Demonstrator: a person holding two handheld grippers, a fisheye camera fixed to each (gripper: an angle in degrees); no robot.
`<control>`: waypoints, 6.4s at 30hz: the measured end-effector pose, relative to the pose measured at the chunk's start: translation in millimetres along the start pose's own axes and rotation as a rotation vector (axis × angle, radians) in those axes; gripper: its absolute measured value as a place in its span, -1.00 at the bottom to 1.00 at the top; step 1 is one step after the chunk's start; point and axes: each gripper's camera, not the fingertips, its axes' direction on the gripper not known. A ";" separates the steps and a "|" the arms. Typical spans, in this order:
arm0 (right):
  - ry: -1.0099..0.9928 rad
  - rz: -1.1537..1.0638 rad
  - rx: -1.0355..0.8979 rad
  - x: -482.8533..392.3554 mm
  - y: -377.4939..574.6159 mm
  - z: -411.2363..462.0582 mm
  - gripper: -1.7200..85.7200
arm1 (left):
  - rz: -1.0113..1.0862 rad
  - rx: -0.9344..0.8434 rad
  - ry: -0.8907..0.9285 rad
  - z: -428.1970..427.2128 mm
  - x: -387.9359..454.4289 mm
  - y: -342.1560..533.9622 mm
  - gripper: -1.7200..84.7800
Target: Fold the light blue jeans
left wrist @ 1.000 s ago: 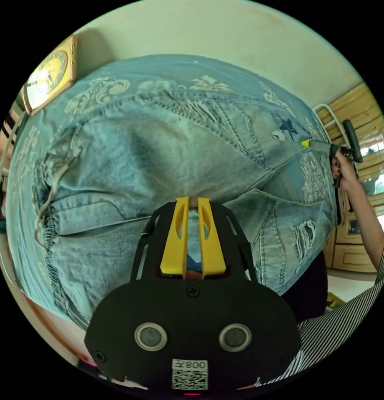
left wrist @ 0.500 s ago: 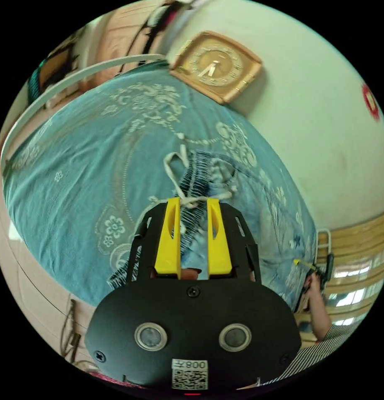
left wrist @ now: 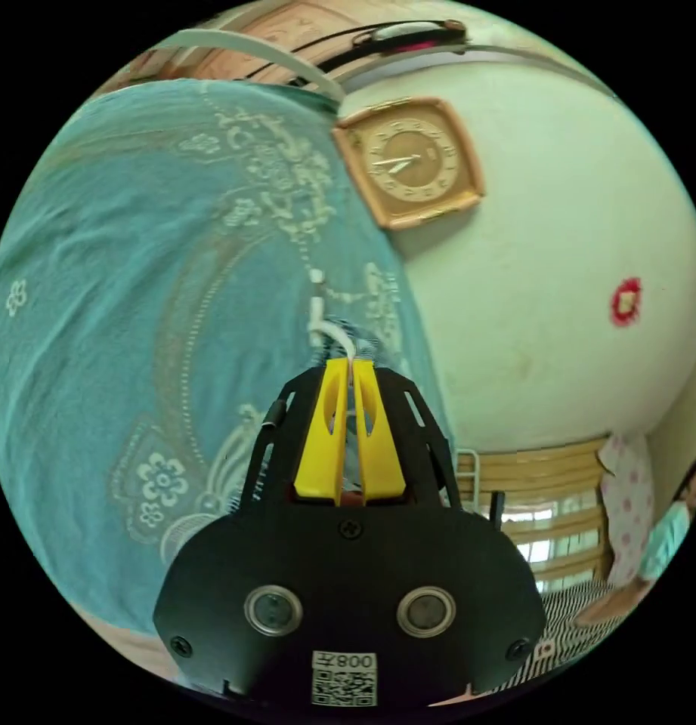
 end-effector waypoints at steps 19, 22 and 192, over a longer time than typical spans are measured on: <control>0.010 -0.319 -0.189 -144.3 -48.5 145.8 -0.96 | 0.326 -0.352 -0.501 77.0 22.0 -2.4 -0.82; 0.014 -0.322 -0.184 -149.6 -51.0 155.4 -0.96 | 0.360 -0.420 -0.486 102.3 30.5 6.1 -0.91; 0.167 -0.409 0.082 -146.0 -181.7 75.2 -0.84 | 0.589 -0.648 -0.748 205.0 161.5 -231.8 -0.73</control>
